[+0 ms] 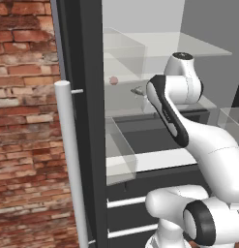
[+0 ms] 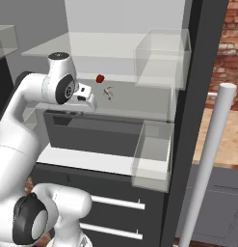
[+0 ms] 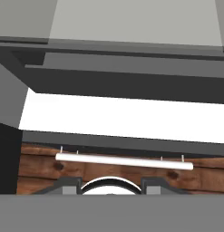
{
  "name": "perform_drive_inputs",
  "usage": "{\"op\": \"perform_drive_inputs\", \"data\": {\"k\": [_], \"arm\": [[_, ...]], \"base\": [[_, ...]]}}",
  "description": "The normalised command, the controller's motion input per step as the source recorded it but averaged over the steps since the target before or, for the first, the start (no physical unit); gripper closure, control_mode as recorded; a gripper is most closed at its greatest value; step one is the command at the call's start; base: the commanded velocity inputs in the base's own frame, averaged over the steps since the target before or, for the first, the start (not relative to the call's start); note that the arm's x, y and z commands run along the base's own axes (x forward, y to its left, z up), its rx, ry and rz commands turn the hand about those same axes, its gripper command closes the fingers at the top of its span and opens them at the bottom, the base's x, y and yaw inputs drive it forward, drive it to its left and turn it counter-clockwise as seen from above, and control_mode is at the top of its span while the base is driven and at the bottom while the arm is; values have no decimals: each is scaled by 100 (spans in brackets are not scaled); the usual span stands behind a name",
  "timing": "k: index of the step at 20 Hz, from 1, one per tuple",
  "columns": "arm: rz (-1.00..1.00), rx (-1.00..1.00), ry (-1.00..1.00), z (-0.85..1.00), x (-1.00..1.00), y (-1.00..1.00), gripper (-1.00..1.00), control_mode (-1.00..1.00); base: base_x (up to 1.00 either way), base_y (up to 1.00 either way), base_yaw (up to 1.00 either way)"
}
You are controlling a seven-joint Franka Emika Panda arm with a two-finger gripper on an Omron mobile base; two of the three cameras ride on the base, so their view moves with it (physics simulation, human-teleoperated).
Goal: Take the fish out of the fridge, briefly rinse it in the sink, and place it on the tray next to the sink.
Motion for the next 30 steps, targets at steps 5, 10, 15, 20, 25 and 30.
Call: {"op": "perform_drive_inputs", "data": {"k": [5, 10, 15, 20, 25, 30], "arm": [[0, 0, 0, 1, 0, 0, -100, -100], [0, 0, 0, 0, 0, 0, -100, -100], [0, 0, 1, 0, 2, 0, -100, -100], [0, -2, -7, 1, 7, 0, -100, -100], [-3, -5, -34, 22, -12, 0, -100, -100], [-3, 0, -32, 41, -17, -2, -100, -100]], "base": [[0, 0, 0], [0, 0, 0], [0, 0, 0], [0, 0, 0], [0, 0, 0], [0, 0, 0]]}}
